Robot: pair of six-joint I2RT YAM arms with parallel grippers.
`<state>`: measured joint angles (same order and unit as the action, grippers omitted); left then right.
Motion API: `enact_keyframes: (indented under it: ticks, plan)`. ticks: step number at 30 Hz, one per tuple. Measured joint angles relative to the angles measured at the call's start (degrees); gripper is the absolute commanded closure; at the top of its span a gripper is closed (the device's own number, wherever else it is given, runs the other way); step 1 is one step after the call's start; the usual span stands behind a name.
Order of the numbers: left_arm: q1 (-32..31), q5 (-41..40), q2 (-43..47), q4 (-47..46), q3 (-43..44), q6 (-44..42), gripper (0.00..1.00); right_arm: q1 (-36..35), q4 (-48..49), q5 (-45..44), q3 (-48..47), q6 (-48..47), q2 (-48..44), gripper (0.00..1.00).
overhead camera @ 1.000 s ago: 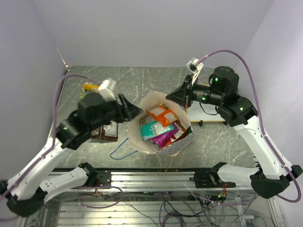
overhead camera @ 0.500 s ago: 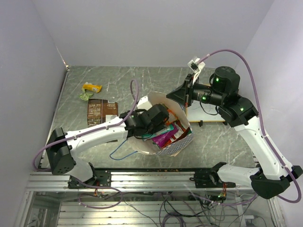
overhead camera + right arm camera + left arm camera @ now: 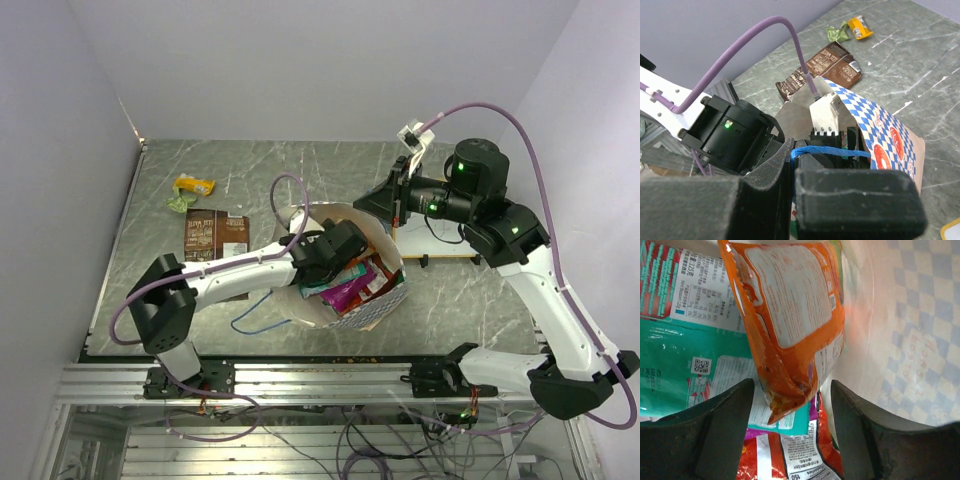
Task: Take the snacks out of the paper bag
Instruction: Take out the snack from the paper bag.
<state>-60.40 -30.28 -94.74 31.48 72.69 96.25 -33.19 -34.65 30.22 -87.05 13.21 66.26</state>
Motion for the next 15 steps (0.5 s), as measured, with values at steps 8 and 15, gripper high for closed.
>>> enact_keyframes:
  ticks: [8, 15]
  plan:
    - [1.29, -2.99, -1.97, -1.7, 0.11, -0.24, 0.67, 0.0, -0.42, 0.09, -0.09, 0.0, 0.33, 1.0]
    - [1.49, -2.56, -0.13, -5.92, -1.18, -2.29, 0.84, 0.0, -0.42, 0.09, -0.09, -0.09, 0.35, 1.0]
